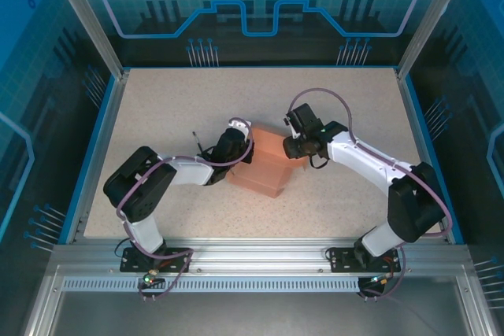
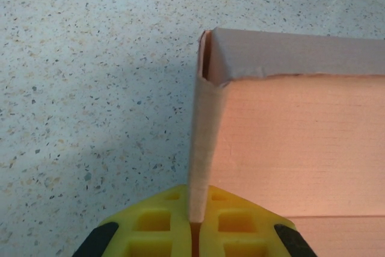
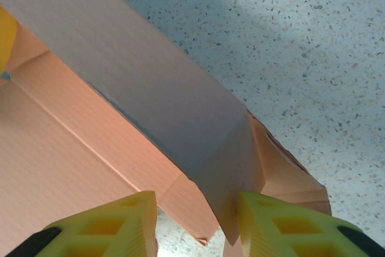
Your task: Fold the paper box
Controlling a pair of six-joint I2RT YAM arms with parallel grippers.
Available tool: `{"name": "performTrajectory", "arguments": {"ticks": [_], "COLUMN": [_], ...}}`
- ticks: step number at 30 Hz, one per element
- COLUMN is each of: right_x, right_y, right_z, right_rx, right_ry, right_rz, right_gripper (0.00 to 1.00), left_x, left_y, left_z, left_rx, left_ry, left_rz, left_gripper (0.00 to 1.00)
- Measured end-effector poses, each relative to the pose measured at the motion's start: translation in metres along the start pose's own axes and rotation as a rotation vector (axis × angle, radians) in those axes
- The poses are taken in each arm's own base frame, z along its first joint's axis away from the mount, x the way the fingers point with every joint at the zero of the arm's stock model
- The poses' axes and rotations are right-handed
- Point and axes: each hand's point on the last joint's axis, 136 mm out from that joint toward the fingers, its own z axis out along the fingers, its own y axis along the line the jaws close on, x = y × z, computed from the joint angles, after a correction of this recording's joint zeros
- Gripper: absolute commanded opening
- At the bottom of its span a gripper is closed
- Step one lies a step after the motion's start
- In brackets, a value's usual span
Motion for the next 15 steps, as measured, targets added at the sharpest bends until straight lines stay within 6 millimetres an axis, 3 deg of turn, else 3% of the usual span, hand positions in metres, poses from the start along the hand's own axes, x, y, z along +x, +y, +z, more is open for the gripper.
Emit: {"name": "performTrajectory", "arguments": {"ticks": [15], "right_x": [-0.031], "right_y": [0.031], "right_z": [0.008], "right_rx": [-0.162], "right_ry": [-0.077], "right_rz": [0.135], "right_gripper": [0.34], "left_x": [0.000], "left_y": [0.011], "left_z": [-0.004], "left_rx": [-0.091], "left_ry": [0.016], "left_rz": [-0.021], "left_gripper": [0.01]}}
